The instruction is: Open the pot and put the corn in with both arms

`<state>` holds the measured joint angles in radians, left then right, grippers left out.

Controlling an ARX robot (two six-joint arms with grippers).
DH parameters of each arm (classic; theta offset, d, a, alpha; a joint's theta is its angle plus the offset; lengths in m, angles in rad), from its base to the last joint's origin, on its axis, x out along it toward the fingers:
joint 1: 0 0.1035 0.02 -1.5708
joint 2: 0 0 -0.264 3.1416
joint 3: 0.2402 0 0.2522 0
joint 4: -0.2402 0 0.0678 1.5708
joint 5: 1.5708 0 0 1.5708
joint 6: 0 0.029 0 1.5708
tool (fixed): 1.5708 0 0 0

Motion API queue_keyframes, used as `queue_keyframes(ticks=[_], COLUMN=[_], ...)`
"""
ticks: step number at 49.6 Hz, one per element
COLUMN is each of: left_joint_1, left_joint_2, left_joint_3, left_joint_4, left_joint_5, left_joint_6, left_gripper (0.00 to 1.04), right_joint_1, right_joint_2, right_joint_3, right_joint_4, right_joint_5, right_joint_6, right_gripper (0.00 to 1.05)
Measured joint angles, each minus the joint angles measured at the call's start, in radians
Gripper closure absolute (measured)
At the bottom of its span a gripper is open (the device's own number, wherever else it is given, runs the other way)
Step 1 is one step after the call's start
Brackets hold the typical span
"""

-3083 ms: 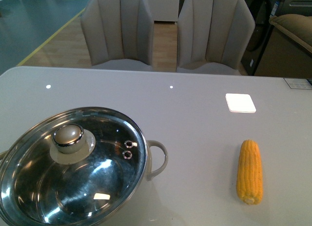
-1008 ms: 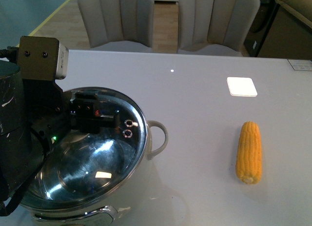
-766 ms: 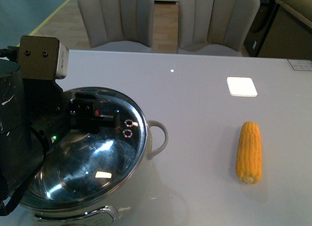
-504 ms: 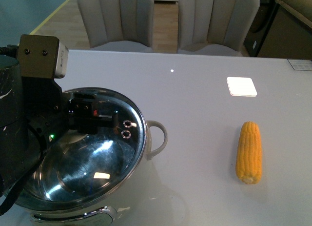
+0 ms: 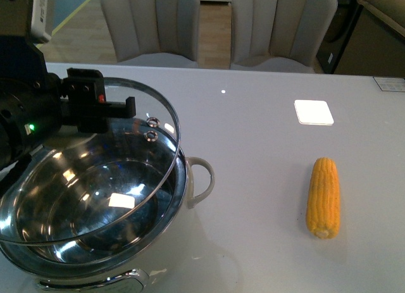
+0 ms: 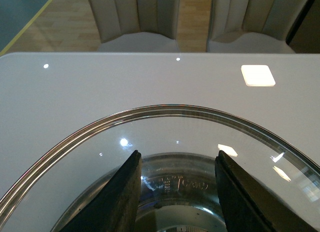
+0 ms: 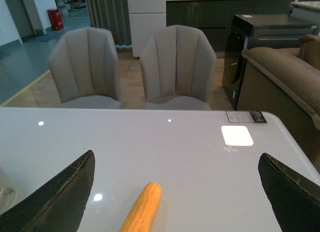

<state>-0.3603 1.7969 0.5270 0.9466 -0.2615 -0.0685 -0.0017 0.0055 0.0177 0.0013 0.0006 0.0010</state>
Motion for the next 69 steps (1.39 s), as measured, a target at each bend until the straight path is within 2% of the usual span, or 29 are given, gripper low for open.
queue_keyframes(ticks=[6, 11, 21, 30, 34, 46, 59, 69], left_joint_1=[0.039, 0.108, 0.419, 0.731, 0.807, 0.939, 0.989, 1.015], left_joint_2=[-0.06, -0.112, -0.193, -0.093, -0.04, 0.125, 0.309, 0.455], left_joint_3=[0.0, 0.0, -0.035, -0.04, -0.041, -0.041, -0.024, 0.077], left_joint_4=[-0.024, -0.032, 0.005, 0.127, 0.17, 0.297, 0.37, 0.373], left_joint_5=[0.037, 0.076, 0.238, 0.393, 0.424, 0.499, 0.536, 0.528], left_joint_6=[0.006, 0.029, 0.126, 0.203, 0.21, 0.203, 0.211, 0.229], left_gripper=[0.65, 0.65, 0.65, 0.65, 0.65, 0.65, 0.65, 0.65], right_joint_1=[0.0, 0.0, 0.0, 0.0, 0.0, 0.0, 0.0, 0.0], right_joint_2=[0.0, 0.0, 0.0, 0.0, 0.0, 0.0, 0.0, 0.0], right_joint_3=[0.0, 0.0, 0.0, 0.0, 0.0, 0.0, 0.0, 0.0], right_joint_4=[0.0, 0.0, 0.0, 0.0, 0.0, 0.0, 0.0, 0.0], right_joint_5=[0.0, 0.0, 0.0, 0.0, 0.0, 0.0, 0.0, 0.0], right_joint_6=[0.0, 0.0, 0.0, 0.0, 0.0, 0.0, 0.0, 0.0], right_gripper=[0.09, 0.09, 0.09, 0.09, 0.09, 0.09, 0.09, 0.09])
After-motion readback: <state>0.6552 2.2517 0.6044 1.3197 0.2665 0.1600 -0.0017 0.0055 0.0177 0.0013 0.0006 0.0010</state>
